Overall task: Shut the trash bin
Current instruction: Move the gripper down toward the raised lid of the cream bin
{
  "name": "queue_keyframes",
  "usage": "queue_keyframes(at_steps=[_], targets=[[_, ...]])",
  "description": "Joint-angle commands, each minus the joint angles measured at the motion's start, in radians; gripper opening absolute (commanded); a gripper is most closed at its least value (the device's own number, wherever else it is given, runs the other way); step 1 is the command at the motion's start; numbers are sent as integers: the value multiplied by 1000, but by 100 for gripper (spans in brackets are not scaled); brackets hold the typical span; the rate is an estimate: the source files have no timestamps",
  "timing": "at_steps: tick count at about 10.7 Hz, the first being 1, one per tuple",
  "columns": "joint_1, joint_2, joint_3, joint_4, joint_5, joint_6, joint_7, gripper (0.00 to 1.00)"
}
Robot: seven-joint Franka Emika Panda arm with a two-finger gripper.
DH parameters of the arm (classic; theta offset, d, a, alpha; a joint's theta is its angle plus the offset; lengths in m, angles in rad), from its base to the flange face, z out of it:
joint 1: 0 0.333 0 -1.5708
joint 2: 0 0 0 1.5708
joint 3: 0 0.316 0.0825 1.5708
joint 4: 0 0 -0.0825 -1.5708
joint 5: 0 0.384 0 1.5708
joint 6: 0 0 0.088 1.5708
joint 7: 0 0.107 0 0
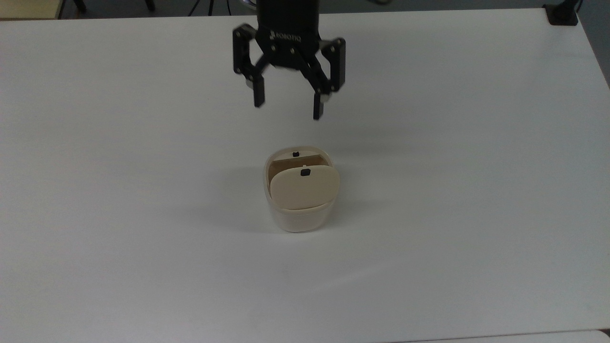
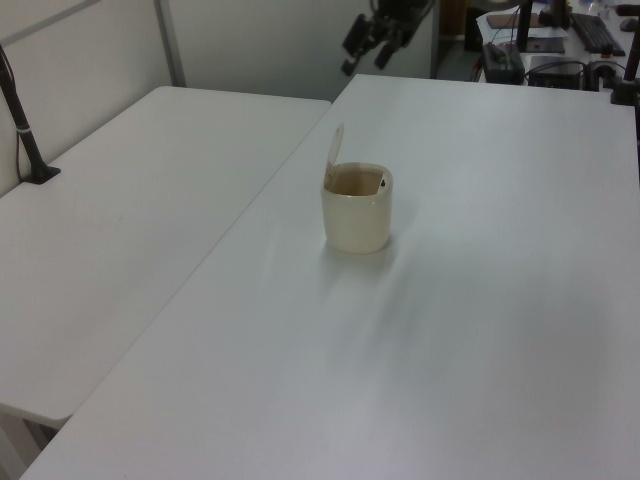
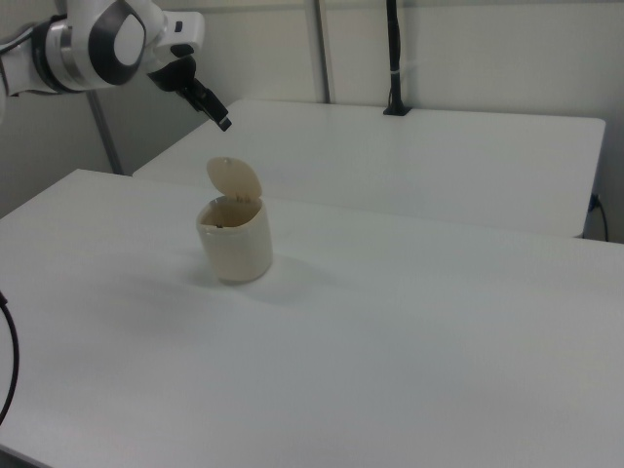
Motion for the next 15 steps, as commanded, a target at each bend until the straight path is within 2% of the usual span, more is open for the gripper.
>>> queue_keyframes(at_steps=[1,2,3,5,6,10,15], targets=[[49,122,-25,96,-56,116,274,21],[50,138,-25,97,-59,145,345,0],[74,151,-45,97,-61,149,364,0],[151,194,-117,112,-63,152,440,0],[154,216,-120,129,-63,152,475,0],[150,230,-120,119,-101,155,468,0],[148,210,-119,64,-102,139,324,0]])
